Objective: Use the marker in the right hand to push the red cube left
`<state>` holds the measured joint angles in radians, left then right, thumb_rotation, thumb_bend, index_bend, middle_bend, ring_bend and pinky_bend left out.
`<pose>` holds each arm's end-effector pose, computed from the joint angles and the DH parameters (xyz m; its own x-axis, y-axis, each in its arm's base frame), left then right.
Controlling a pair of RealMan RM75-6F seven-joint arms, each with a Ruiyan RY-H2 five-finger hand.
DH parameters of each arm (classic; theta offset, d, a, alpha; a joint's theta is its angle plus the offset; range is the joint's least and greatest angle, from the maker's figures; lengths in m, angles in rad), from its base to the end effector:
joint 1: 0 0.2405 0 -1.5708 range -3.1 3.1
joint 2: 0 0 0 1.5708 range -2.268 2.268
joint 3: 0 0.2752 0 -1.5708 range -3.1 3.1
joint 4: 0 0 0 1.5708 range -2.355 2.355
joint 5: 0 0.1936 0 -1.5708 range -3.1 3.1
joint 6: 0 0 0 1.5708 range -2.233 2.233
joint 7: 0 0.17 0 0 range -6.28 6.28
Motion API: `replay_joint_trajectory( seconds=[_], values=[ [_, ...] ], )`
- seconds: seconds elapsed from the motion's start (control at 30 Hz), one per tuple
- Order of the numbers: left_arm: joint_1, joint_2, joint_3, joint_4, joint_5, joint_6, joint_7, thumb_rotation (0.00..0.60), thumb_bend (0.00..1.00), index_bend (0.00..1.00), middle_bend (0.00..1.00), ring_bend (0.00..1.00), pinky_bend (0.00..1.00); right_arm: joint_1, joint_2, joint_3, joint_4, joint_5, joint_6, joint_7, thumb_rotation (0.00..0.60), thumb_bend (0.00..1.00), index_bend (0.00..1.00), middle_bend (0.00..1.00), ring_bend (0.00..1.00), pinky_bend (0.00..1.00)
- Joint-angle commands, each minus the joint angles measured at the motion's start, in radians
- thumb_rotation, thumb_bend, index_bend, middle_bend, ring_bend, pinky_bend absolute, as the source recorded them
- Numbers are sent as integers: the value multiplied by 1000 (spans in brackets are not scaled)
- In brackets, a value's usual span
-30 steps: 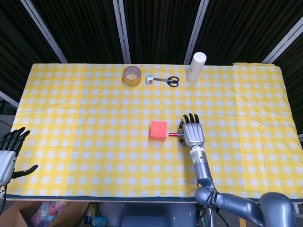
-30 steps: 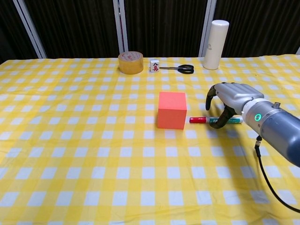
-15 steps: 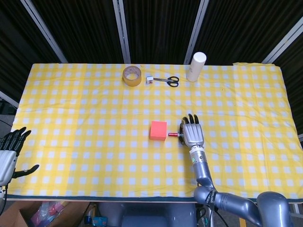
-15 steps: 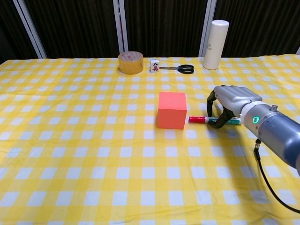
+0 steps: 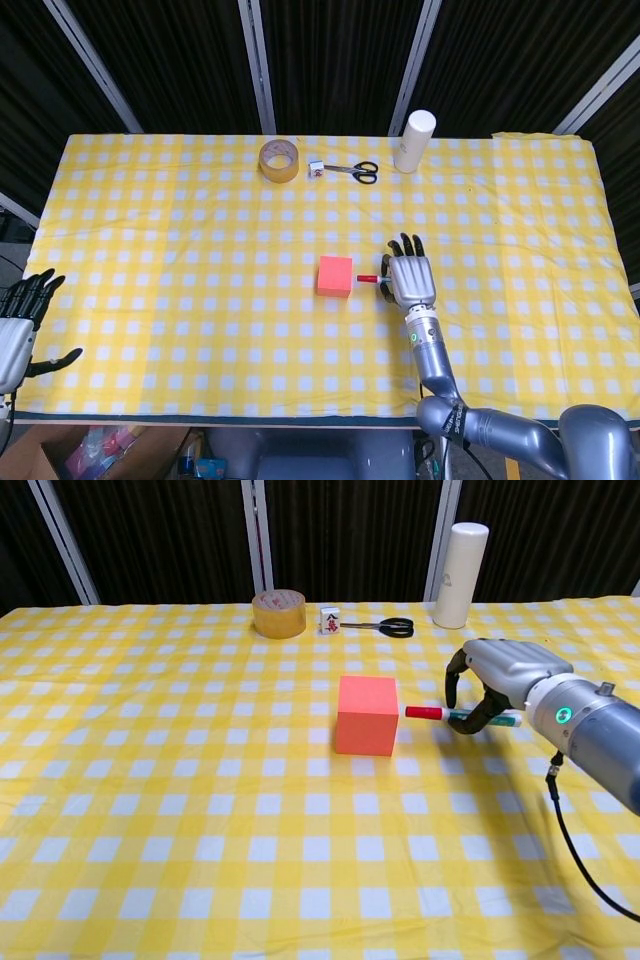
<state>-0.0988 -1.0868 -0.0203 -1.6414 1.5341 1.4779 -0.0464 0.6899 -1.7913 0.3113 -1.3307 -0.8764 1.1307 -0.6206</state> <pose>-0.3131 0.2052 0.1824 0.3600 0.0355 0.9323 0.9322 -0.0536 -0.3579 -0.1776 -0.3858 -0.0374 0.4150 -0.1829 0.8913 -0.9097 -0.0662 0.4100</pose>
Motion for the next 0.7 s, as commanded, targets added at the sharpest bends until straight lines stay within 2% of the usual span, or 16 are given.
replay_joint_trajectory(
  seconds=[0.03, 0.47, 0.57, 0.7],
  values=[
    [0, 0, 0, -2, -1, -1, 0, 600, 0, 0, 0, 0, 0, -8, 36, 14, -45, -6, 22, -1, 600, 471, 602, 220, 31, 22],
    [-1, -3, 1, -8, 0, -1, 16, 600, 0, 0, 0, 0, 0, -34, 127, 12, -160, -6, 62, -4, 600, 472, 604, 225, 32, 22],
    [-1, -4, 1, -10, 2, 0, 18, 600, 0, 0, 0, 0, 0, -35, 123, -9, -147, -11, 57, -5, 600, 471, 604, 225, 33, 22],
    [-2, -3, 1, -12, 7, 2, 16, 600, 0, 0, 0, 0, 0, -23, 79, -48, -74, -46, 55, -14, 600, 471, 604, 225, 35, 22]
  ],
)
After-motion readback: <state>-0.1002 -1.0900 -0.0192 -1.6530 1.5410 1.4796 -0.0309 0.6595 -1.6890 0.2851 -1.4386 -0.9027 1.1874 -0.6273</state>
